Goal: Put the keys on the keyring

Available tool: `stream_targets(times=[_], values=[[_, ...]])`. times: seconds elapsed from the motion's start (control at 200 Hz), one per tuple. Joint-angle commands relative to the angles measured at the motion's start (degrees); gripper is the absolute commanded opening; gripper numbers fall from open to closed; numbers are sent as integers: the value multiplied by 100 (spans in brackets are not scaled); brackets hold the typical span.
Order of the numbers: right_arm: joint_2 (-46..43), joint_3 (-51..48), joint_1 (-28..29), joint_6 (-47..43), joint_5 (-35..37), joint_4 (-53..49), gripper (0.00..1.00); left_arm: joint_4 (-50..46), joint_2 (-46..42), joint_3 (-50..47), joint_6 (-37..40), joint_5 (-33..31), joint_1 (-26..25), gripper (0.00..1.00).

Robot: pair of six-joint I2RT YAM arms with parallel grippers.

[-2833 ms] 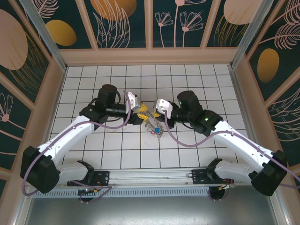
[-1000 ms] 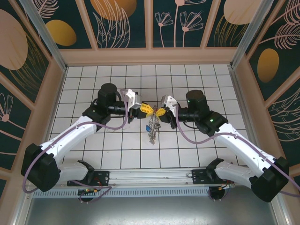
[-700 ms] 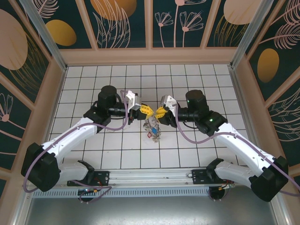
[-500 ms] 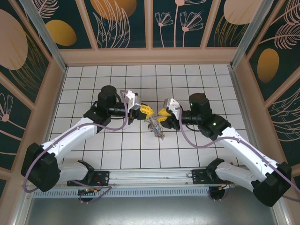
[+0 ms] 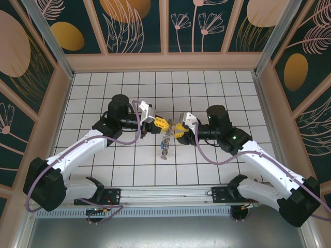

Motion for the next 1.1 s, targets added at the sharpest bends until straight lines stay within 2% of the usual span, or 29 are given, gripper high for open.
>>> stream_targets(times=[0.0,0.09,0.235,0.365,0.521,0.646,0.751,0.841,1.096], values=[[-4,-100,-36,-52,-275,312,39,92,-134,124,219,210,35,0],[-14,-321,99,267,-146,794,43,87,-128,142,180,128,28,0],[-118,-843,660,832,1080,1956,44,202,-135,137,67,-57,30,0],[-97,-1054,865,1124,1517,2426,43,315,-154,88,-26,-102,28,0],[-176,-1184,968,1213,2003,2682,38,308,-162,54,-18,-84,28,0],[-156,-1154,977,1114,1901,2593,27,323,-163,28,-11,-84,36,0],[-153,-1155,977,1051,1875,2554,8,311,-132,37,-14,-64,30,0],[-221,-1142,968,968,1889,2474,0,273,-130,54,28,-74,33,0],[-371,-642,855,592,1719,1488,0,31,-136,16,219,-149,37,0]])
